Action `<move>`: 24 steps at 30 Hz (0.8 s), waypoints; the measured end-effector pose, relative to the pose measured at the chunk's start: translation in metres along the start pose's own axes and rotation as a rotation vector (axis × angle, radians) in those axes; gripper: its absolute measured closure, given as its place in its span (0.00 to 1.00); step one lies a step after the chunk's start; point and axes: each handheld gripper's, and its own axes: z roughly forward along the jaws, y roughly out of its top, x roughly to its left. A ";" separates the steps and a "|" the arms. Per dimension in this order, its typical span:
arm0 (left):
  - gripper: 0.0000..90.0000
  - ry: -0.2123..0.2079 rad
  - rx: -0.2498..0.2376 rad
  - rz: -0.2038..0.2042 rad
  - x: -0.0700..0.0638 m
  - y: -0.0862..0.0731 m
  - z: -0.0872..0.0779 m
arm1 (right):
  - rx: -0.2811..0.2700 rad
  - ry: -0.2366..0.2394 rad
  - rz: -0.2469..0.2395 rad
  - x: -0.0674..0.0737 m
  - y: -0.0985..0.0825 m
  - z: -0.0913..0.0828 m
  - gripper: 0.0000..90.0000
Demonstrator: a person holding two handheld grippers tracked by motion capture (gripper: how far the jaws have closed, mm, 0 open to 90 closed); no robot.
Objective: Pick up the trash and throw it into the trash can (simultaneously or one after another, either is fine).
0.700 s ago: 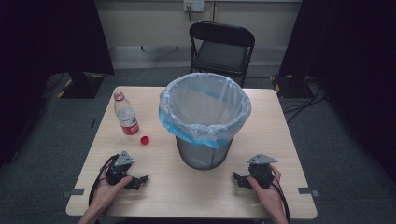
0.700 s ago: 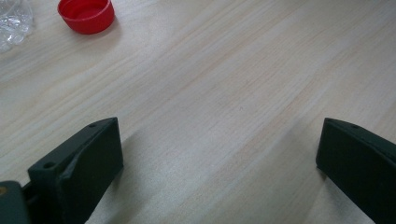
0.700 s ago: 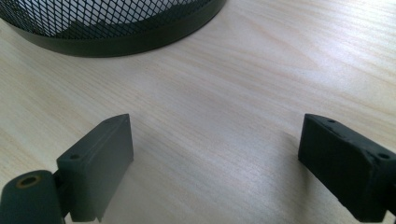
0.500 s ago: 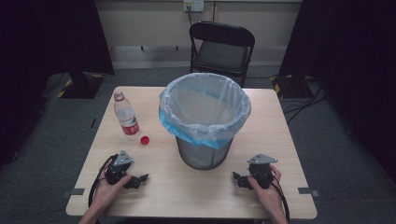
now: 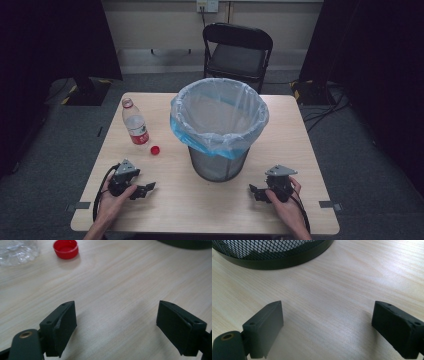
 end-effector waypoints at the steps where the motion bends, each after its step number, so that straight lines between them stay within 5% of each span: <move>1: 0.18 -0.006 -0.003 -0.009 0.001 0.002 -0.002 | 0.000 0.000 0.000 0.000 0.000 0.000 0.10; 5: 0.19 -0.005 -0.083 -0.048 0.010 0.011 -0.017 | 0.000 0.001 0.002 0.000 0.000 0.000 0.10; 13: 0.19 0.003 -0.138 -0.060 0.023 0.025 -0.027 | 0.000 0.001 0.002 0.000 0.000 0.000 0.10; 24: 0.23 0.004 -0.141 -0.053 0.043 0.041 -0.027 | 0.000 0.001 0.002 0.000 0.000 0.000 0.10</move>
